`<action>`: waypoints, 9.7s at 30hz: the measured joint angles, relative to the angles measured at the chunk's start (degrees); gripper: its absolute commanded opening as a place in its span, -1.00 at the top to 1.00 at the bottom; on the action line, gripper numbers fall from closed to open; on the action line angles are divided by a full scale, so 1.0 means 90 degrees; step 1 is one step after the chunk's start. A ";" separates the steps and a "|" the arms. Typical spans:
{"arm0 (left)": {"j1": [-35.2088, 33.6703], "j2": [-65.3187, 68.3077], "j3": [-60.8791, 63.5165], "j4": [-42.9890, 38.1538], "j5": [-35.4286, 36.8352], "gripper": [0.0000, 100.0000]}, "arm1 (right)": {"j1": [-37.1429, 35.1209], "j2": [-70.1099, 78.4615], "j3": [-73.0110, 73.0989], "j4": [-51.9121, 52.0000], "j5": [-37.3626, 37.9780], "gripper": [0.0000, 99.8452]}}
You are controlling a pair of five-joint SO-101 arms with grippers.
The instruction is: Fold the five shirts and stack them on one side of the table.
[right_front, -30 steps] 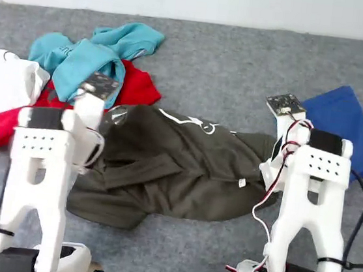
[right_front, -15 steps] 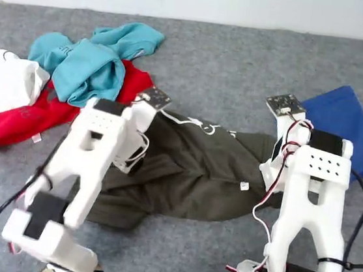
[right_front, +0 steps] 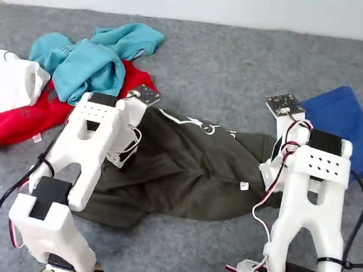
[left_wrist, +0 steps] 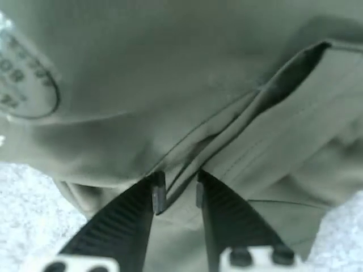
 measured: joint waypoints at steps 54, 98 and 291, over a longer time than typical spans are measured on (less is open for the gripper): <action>-0.0029 -0.1827 0.0371 0.2198 -0.1055 0.97 | 0.0000 -0.0957 0.0010 0.0381 0.0313 0.88; -0.0029 -0.1983 0.1368 0.2129 -0.1201 0.97 | -0.0518 -0.1162 0.2559 -0.1592 0.0742 0.83; -0.1074 -0.1983 0.0606 0.2217 -0.1309 0.73 | -0.0254 0.0488 0.3077 -0.6291 -0.0449 0.47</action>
